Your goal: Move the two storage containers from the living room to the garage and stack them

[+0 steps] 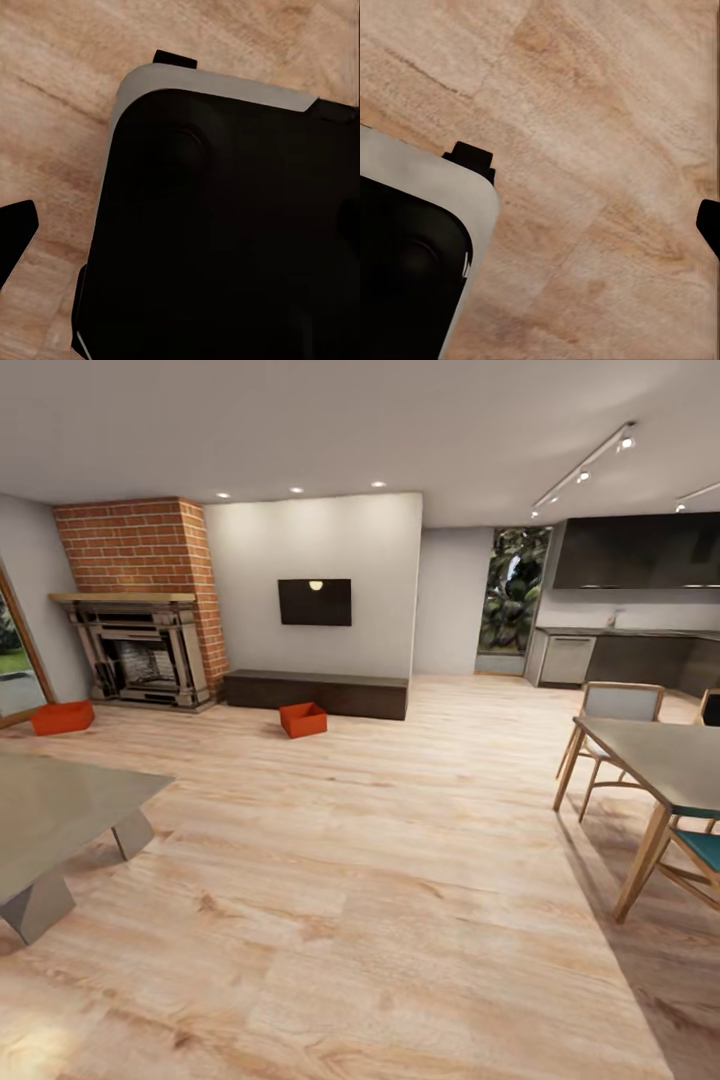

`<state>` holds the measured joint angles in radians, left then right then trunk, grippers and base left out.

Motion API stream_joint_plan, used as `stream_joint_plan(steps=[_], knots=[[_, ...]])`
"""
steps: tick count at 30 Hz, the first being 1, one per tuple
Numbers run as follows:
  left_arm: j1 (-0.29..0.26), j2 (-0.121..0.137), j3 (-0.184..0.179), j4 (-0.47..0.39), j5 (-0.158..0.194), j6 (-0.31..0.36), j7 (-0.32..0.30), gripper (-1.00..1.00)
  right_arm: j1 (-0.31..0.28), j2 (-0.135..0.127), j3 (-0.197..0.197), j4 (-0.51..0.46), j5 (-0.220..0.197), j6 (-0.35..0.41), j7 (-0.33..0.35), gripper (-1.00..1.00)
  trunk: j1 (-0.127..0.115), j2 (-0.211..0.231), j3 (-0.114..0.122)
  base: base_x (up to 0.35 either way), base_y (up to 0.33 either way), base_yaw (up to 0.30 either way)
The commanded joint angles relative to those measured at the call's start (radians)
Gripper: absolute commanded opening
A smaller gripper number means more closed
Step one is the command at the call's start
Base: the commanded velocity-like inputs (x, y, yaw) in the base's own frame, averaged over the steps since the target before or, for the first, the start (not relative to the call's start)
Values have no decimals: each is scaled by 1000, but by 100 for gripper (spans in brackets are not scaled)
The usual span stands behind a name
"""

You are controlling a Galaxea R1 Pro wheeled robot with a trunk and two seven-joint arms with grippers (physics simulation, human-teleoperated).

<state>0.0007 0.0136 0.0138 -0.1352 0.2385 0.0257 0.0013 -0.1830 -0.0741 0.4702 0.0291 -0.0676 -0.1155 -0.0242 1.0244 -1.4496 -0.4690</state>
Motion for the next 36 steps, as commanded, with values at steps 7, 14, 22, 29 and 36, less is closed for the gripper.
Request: stream_joint_plan(steps=[7, 14, 22, 29, 36], knots=[[1, 0, -2, 0, 5, -77, -2, 100, -1, -4, 8, 3, -2, -7, 1, 100, 1, 0, -1, 330, 0, 0], [0, 0, -2, 1, 5, -86, -3, 100, -1, -6, 9, 3, -1, -7, 3, 100, 1, 0, -1, 330, 0, 0], [0, 0, -1, 2, 7, -84, -3, 100, -1, -6, 11, 3, -1, -7, 3, 100, 1, 0, -1, 330, 0, 0], [0, -1, 2, 13, 10, -72, -3, 100, -1, -9, 11, 3, -1, -8, 3, 100, 1, 0, -1, 330, 0, 0], [0, -1, 0, 35, 11, -57, -3, 100, -1, -10, 11, 3, -1, -9, 2, 100, 1, 0, -1, 330, 0, 0]])
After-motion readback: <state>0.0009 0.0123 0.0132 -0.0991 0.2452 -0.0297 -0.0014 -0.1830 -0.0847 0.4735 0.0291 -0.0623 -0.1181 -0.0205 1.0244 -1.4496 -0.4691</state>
